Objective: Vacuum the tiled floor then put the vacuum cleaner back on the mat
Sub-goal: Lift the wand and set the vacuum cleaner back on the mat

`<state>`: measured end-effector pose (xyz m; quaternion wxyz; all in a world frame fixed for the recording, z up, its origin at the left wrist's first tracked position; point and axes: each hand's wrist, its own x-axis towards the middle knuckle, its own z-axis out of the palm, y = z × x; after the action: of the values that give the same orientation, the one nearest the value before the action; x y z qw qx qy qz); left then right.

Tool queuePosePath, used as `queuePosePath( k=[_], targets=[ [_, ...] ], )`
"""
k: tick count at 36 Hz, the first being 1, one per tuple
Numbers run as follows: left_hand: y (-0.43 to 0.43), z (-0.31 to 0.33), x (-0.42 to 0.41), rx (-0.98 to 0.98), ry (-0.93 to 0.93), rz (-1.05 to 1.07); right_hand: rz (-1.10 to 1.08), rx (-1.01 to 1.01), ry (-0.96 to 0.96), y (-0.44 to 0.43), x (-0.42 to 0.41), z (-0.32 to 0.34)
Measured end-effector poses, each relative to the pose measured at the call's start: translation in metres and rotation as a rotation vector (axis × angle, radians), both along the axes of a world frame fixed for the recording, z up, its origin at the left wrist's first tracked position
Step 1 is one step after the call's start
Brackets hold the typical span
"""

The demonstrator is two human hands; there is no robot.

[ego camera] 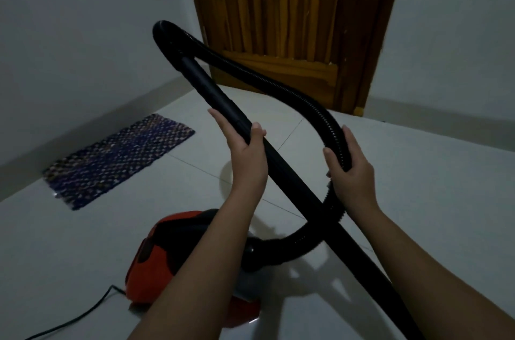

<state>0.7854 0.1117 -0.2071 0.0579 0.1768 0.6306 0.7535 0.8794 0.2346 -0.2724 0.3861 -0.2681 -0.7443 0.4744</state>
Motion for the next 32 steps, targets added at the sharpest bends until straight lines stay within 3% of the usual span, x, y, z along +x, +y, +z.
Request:
queuePosePath(
  k=[6,14,23,32],
  targets=[
    [0.019,0.005,0.005,-0.055,-0.017,-0.006,0.016,0.192,0.011,-0.003,0.016,0.013],
    [0.022,0.012,0.006,-0.01,0.006,-0.108,0.189,0.189,-0.272,-0.033,0.022,0.035],
    [0.014,0.013,-0.007,-0.019,-0.005,-0.197,0.009,0.355,-0.348,-0.04,0.005,0.026],
    [-0.007,-0.003,-0.02,0.015,-0.071,-0.108,0.029,0.637,-0.42,-0.04,-0.011,0.011]
  ],
)
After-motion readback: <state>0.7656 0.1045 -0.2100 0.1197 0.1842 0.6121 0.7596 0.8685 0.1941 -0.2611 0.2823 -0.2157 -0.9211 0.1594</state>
